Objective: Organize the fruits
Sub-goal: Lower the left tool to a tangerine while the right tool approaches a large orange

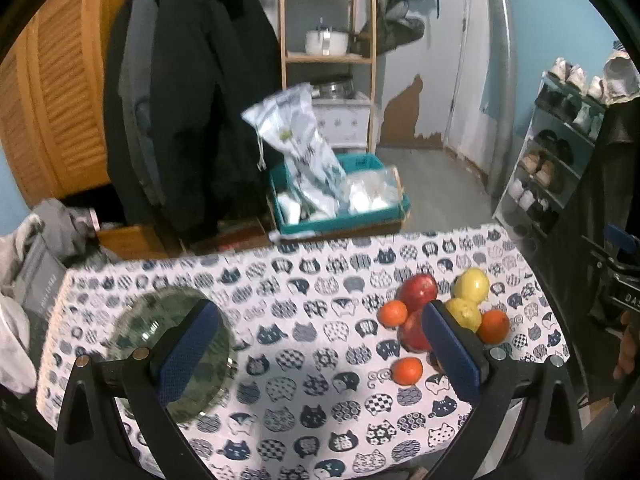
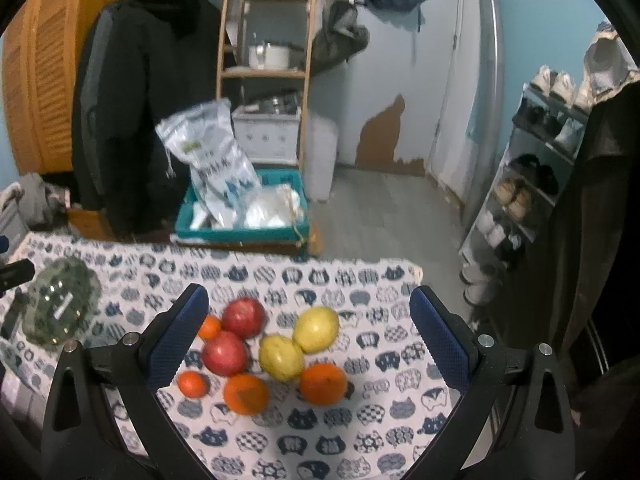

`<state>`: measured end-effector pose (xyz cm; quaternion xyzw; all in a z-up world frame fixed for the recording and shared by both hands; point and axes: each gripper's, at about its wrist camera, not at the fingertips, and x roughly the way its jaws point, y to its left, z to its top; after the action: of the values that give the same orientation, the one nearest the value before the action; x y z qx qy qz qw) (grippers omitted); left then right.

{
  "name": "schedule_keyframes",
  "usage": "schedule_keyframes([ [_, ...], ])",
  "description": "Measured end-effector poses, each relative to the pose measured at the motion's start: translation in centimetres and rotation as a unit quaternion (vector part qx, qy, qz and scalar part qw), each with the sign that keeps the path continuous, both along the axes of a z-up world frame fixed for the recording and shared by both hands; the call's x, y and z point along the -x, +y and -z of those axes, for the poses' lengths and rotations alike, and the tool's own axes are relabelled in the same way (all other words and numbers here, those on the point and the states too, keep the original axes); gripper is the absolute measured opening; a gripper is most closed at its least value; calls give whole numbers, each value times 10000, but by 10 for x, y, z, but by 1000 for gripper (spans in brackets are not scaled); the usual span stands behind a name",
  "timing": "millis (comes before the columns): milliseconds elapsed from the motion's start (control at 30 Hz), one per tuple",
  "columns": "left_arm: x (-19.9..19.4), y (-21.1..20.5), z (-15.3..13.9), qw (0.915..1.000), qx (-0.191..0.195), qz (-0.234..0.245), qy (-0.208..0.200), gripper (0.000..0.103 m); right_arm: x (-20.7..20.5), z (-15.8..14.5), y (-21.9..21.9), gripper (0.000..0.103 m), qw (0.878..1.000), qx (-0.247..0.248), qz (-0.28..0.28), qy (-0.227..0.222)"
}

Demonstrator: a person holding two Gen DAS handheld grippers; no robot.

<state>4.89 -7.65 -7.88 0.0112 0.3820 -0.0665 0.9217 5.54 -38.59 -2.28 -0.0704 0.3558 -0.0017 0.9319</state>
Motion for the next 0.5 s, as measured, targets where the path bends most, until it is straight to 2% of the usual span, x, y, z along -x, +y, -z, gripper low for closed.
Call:
schedule_keyframes([
  [267,-21,-22,42,9987,-73,135,493,102,-11,39,-19,99,9979,16,110,640],
  [500,-40,-44,95,9931,-152,264,1133,102,-22,81,-35,99,9918,-9,241,1255],
])
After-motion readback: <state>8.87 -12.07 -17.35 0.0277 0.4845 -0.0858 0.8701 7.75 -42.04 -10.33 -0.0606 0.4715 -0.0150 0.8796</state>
